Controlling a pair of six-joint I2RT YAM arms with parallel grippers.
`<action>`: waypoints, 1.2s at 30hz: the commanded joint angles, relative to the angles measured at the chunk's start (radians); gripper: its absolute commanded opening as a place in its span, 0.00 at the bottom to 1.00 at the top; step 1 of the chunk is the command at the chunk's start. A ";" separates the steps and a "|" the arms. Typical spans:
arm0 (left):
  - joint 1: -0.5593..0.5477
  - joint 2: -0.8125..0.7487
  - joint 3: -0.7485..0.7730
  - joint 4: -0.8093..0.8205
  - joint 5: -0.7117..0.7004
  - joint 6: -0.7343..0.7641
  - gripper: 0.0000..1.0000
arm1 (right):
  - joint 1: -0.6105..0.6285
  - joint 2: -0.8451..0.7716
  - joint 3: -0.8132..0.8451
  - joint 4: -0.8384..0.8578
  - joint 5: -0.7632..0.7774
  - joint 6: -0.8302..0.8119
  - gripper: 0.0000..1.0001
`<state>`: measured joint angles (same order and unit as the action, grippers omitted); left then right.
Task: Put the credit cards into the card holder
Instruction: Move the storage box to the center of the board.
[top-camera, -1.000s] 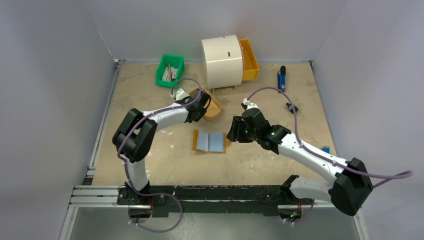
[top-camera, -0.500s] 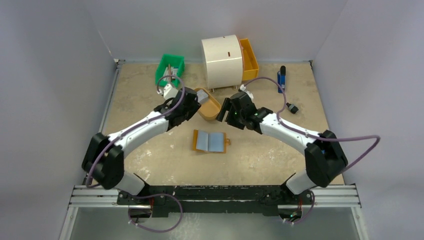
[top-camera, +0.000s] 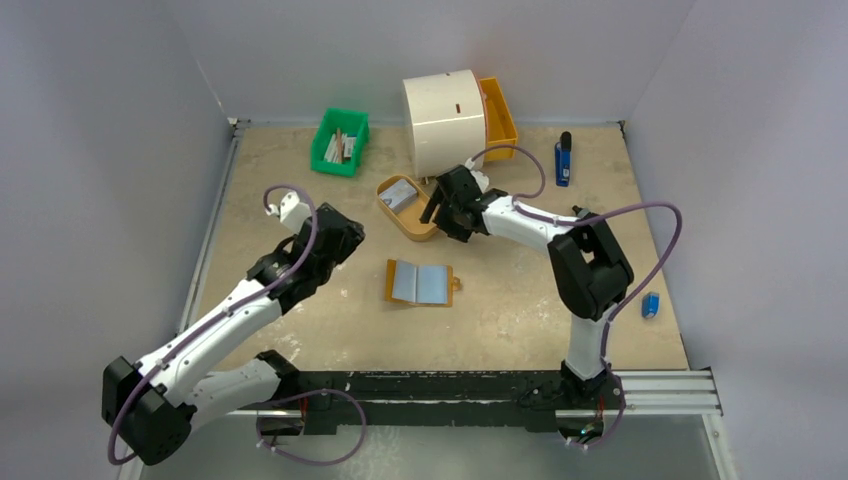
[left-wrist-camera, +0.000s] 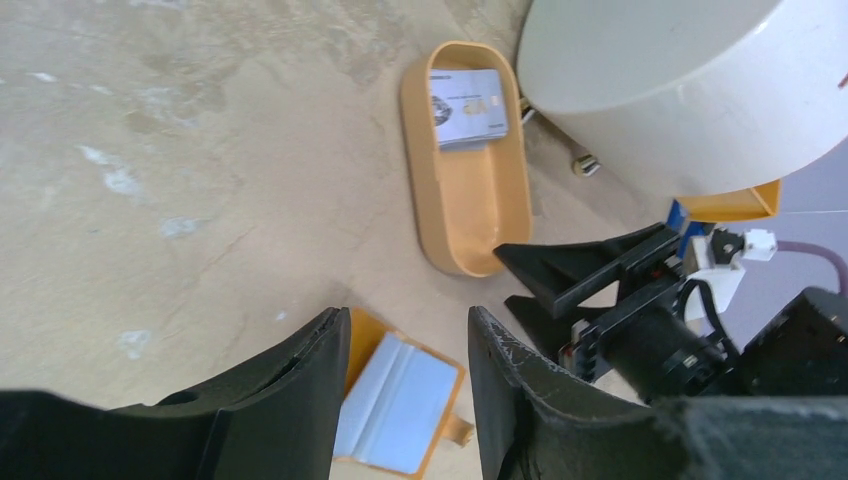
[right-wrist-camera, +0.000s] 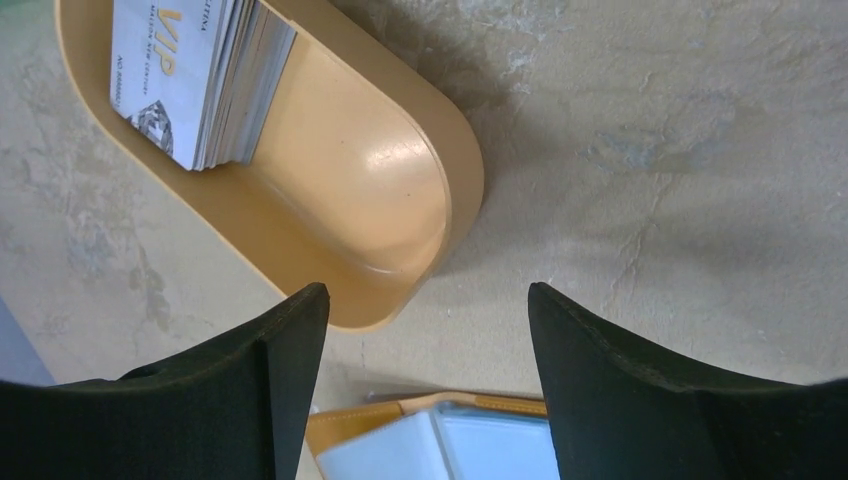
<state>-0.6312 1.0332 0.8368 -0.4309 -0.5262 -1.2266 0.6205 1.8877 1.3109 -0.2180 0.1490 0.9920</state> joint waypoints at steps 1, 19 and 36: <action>-0.005 -0.081 -0.058 -0.059 -0.060 0.028 0.46 | -0.013 0.033 0.086 -0.052 0.046 -0.006 0.74; -0.005 -0.062 -0.123 -0.016 -0.027 0.057 0.44 | -0.108 -0.073 -0.125 -0.045 0.017 -0.228 0.50; -0.005 0.072 -0.173 0.210 0.177 0.189 0.40 | -0.223 -0.177 -0.238 -0.153 0.180 -0.472 0.49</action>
<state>-0.6312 1.0790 0.6712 -0.3210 -0.4206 -1.0771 0.4351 1.7302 1.0744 -0.3046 0.2390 0.5842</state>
